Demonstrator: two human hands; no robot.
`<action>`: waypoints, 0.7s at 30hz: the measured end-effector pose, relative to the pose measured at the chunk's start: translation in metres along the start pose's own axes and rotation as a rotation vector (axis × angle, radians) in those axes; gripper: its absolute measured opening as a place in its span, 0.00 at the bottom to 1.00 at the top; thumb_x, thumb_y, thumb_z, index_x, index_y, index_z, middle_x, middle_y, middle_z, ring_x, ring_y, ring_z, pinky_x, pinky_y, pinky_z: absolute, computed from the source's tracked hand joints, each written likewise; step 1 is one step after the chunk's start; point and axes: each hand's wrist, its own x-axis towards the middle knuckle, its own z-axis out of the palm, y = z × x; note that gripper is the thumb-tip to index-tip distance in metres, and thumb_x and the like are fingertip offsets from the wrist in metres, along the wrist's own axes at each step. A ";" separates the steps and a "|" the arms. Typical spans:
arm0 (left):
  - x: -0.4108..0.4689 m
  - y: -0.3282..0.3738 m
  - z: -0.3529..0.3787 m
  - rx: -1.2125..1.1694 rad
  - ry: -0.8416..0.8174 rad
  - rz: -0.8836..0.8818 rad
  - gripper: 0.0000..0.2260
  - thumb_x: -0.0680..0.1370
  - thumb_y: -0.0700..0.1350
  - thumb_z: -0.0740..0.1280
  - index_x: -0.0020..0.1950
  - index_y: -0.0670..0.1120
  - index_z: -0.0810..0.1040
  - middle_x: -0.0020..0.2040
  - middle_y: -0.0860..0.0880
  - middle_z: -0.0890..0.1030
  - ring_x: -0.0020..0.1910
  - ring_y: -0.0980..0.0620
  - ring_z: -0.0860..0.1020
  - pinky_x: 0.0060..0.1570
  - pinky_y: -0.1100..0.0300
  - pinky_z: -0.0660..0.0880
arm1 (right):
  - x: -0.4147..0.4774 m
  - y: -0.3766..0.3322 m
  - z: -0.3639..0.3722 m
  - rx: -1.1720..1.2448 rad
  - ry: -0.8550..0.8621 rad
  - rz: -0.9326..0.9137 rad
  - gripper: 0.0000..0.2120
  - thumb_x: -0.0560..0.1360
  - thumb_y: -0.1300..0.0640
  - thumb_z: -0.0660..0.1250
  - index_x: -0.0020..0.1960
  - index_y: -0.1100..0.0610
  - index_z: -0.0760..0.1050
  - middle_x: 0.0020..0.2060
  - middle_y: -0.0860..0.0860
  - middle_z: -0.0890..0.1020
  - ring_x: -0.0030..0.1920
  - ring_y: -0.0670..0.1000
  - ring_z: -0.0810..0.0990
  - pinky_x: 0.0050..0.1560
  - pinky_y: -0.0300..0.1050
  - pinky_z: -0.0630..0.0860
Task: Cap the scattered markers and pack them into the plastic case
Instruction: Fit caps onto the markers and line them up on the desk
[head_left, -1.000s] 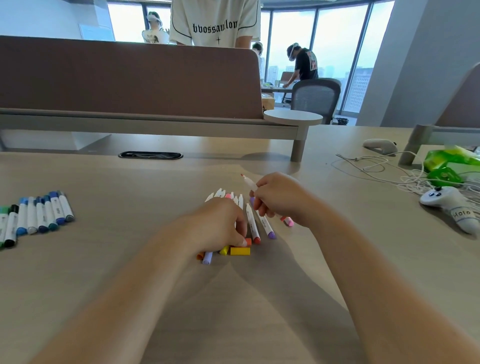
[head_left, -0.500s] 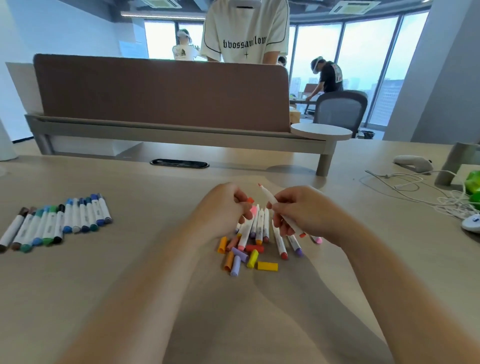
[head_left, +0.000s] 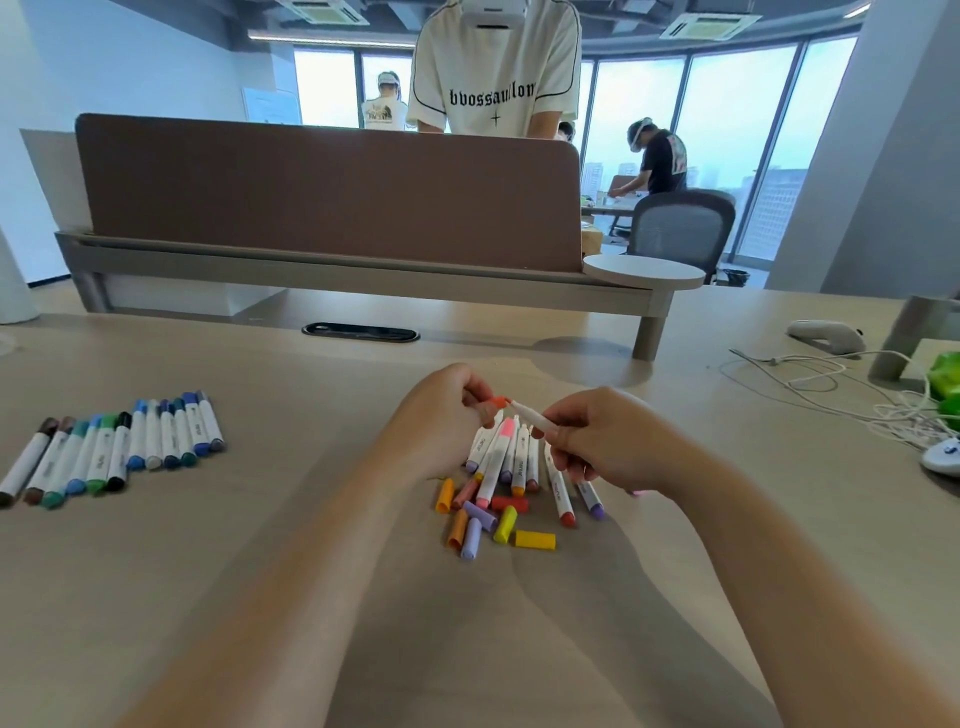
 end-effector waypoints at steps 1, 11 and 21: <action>0.000 0.000 0.000 0.004 0.002 0.003 0.01 0.80 0.47 0.66 0.51 0.51 0.74 0.45 0.52 0.81 0.43 0.57 0.77 0.36 0.64 0.68 | 0.000 0.000 0.000 -0.003 -0.001 0.002 0.10 0.81 0.59 0.61 0.48 0.53 0.81 0.30 0.47 0.81 0.30 0.45 0.77 0.44 0.44 0.81; 0.003 -0.004 -0.001 0.015 -0.003 0.025 0.02 0.80 0.46 0.67 0.51 0.53 0.76 0.47 0.53 0.81 0.48 0.55 0.79 0.45 0.60 0.77 | 0.001 0.002 -0.001 -0.044 0.003 -0.021 0.09 0.82 0.57 0.61 0.52 0.50 0.80 0.31 0.45 0.81 0.30 0.43 0.77 0.34 0.36 0.76; -0.001 -0.002 -0.001 -0.331 0.027 -0.216 0.08 0.81 0.42 0.63 0.57 0.47 0.79 0.38 0.50 0.84 0.35 0.53 0.78 0.36 0.59 0.73 | -0.002 -0.002 0.001 0.046 -0.071 -0.008 0.09 0.81 0.58 0.61 0.50 0.53 0.80 0.34 0.49 0.84 0.32 0.49 0.80 0.41 0.41 0.80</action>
